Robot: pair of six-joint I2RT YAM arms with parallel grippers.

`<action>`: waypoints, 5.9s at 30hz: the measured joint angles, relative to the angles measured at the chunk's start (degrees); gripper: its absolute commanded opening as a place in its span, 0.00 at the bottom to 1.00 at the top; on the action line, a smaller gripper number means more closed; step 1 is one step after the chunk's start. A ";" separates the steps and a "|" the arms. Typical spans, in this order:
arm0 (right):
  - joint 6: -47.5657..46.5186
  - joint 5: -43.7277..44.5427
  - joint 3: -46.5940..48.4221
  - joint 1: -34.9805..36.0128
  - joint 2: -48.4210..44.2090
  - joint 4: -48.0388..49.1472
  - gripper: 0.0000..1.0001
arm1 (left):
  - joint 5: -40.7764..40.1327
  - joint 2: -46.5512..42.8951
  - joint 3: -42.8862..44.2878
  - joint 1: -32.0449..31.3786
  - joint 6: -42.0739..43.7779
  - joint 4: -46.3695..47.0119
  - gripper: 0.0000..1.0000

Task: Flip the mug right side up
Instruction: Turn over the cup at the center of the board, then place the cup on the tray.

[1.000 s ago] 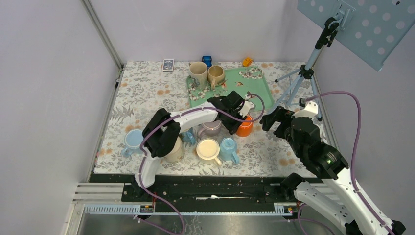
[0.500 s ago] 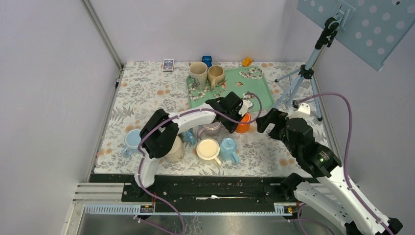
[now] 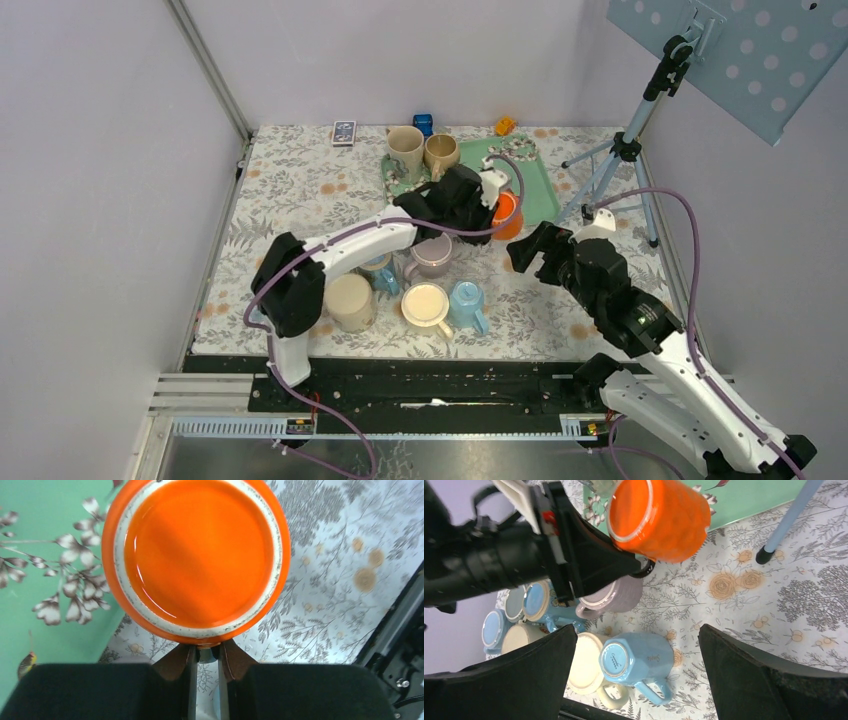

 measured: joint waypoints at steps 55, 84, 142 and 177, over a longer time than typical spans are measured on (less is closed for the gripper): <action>42.97 -49.79 -6.19 -20.61 31.28 101.77 0.79 | 34.34 -16.24 7.06 11.34 -35.45 23.67 0.00; 38.60 -51.39 -3.58 -20.63 26.97 95.21 0.47 | 37.51 -16.24 5.38 11.34 -40.13 28.96 0.00; 18.27 -48.78 1.49 -20.57 20.57 60.26 0.00 | 37.90 -16.06 -3.89 14.69 -43.82 39.47 0.62; -0.31 -32.61 17.94 -20.59 41.00 24.50 0.00 | 17.31 -30.80 -16.65 15.34 -24.17 13.79 0.99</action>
